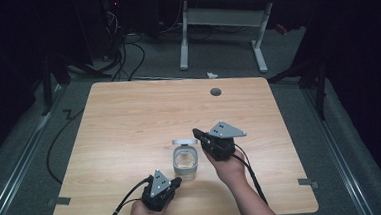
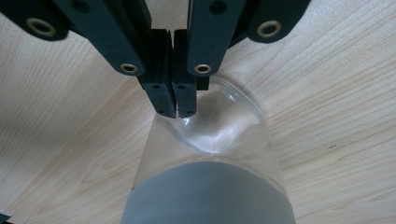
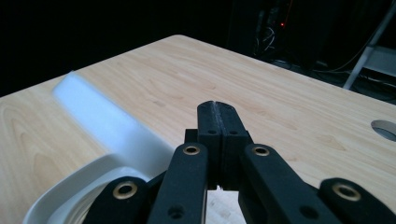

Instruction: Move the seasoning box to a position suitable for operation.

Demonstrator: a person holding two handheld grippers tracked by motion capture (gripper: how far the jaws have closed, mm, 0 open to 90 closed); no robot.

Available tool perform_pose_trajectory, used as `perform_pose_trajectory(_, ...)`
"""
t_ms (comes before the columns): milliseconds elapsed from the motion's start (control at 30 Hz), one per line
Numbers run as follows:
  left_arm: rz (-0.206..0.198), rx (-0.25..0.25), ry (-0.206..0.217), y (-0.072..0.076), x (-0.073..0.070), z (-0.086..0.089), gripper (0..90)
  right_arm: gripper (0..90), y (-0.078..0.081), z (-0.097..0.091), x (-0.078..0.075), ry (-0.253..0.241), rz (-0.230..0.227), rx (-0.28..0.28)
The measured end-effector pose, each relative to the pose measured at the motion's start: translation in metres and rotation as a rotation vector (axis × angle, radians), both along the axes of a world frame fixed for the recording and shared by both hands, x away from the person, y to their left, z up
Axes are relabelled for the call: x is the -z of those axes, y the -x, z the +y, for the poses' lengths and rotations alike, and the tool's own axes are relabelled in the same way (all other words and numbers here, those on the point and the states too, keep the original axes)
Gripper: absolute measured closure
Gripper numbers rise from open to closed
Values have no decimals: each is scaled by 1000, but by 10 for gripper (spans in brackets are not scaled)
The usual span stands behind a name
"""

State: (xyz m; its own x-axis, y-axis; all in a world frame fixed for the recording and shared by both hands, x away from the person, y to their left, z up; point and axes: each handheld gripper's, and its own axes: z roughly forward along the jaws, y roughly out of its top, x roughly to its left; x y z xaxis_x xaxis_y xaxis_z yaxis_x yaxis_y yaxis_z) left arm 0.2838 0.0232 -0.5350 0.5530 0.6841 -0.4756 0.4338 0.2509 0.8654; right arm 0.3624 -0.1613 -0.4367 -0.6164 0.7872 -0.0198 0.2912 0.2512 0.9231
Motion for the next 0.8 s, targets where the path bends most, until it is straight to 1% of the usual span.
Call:
perform_pose_trajectory(67, 3, 1, 3, 0, 0, 0, 884, 896, 9, 1, 3, 4, 8, -10)
perform_pose_trajectory(133, 3, 2, 4, 0, 0, 1, 885, 895, 12, 1, 4, 8, 3, -13)
perform_pose_trajectory(167, 6, 2, 6, 0, 0, 1, 885, 895, 16, 0, 6, 9, -4, -13)
perform_pose_trajectory(200, 6, 2, 6, 0, 0, 1, 885, 895, 16, 0, 6, 9, -4, -13)
perform_pose_trajectory(233, 9, 3, 6, 0, -1, 1, 885, 895, 20, -2, 7, 0, 3, -16)
perform_pose_trajectory(467, 9, 4, 9, 0, 0, 1, 882, 894, 28, -3, 9, -17, 3, -34)
perform_pose_trajectory(800, 8, 5, 14, 0, -1, 1, 882, 891, 40, 1, 15, -5, 3, -54)
